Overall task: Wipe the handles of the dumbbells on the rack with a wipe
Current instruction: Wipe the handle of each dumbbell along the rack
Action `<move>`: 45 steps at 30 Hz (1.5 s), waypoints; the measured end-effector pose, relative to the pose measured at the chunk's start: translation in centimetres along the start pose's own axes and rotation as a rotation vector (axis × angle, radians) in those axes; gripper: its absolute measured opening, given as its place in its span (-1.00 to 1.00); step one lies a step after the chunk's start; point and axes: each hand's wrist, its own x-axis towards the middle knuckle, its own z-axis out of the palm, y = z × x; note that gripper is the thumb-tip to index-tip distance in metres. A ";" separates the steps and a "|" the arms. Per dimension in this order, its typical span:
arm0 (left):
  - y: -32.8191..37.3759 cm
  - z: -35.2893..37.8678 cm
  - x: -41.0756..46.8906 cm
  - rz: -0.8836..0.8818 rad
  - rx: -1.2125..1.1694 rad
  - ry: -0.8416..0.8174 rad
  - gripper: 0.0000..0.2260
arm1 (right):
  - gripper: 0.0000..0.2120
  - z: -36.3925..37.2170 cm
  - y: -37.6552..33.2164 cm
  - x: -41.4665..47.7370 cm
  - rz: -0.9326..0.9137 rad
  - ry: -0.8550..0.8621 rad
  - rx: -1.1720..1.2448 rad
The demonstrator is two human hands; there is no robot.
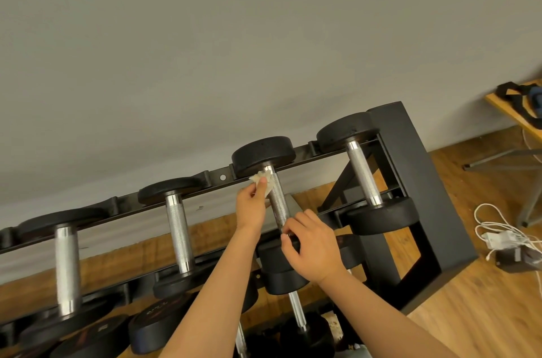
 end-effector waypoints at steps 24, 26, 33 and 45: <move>-0.5 -1.0 -2.3 0.081 -0.234 0.057 -0.85 | -0.79 -0.1 0.0 0.0 -0.006 0.001 0.004; -0.4 -0.5 -1.9 0.053 -0.237 0.101 -0.80 | -0.79 -0.1 0.0 0.0 -0.007 0.001 0.000; -0.4 0.7 -0.8 0.041 -0.081 0.126 -0.72 | -0.78 0.2 0.1 0.0 0.001 0.002 0.003; -0.3 0.2 -0.1 -0.015 -0.081 0.053 -0.81 | -0.77 0.0 -0.1 0.0 -0.001 0.011 -0.004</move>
